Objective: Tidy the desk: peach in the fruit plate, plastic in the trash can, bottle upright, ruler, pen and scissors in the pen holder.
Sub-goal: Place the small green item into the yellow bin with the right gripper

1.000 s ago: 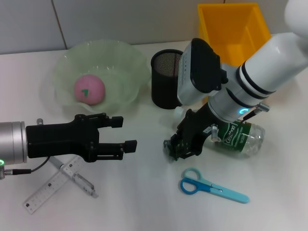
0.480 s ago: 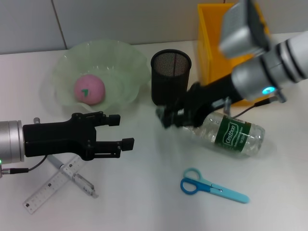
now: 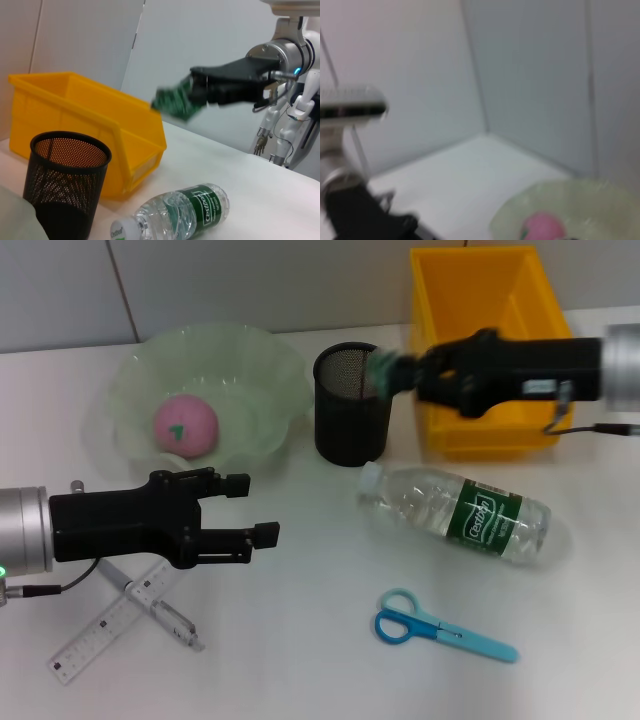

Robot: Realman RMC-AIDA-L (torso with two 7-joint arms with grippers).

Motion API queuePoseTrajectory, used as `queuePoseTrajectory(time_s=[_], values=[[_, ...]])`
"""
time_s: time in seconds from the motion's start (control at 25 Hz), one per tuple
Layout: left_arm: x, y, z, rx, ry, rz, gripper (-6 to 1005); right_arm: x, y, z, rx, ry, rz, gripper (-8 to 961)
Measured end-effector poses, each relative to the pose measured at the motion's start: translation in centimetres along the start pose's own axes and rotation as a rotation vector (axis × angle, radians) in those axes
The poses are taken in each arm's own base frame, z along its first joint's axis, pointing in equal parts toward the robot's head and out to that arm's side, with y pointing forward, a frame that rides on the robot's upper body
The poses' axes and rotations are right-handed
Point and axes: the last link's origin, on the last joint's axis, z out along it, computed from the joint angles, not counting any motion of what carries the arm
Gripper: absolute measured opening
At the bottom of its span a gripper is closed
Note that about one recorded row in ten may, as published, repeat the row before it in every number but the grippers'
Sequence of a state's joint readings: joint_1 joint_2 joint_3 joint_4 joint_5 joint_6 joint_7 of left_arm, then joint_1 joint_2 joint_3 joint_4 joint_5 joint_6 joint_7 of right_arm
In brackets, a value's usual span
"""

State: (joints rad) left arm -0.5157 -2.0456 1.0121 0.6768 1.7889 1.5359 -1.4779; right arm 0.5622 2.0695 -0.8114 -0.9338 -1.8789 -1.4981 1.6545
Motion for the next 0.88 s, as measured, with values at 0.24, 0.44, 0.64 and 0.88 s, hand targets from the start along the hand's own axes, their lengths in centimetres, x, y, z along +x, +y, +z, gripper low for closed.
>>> queuePoseTrajectory(time_s=[0.24,0.44,0.64,0.88], values=[[0.0,0.0,0.0,0.000,0.001,0.001,839,1.3,-2.1,-3.9,0.190,-0.224,0.074,148],[-0.1,0.0,0.1,0.001,0.001,0.000,839,2.4,-3.6,-5.1,0.317,-0.252,0.112,112],[0.0,0.1,0.0,0.000,0.001,-0.002,839,3.3,-5.6,-5.9,0.468,-0.239,0.152,90],[0.0,0.1,0.0,0.000,0.002,-0.004,839,3.7,-6.7,-5.7,0.537,-0.221,0.172,179]])
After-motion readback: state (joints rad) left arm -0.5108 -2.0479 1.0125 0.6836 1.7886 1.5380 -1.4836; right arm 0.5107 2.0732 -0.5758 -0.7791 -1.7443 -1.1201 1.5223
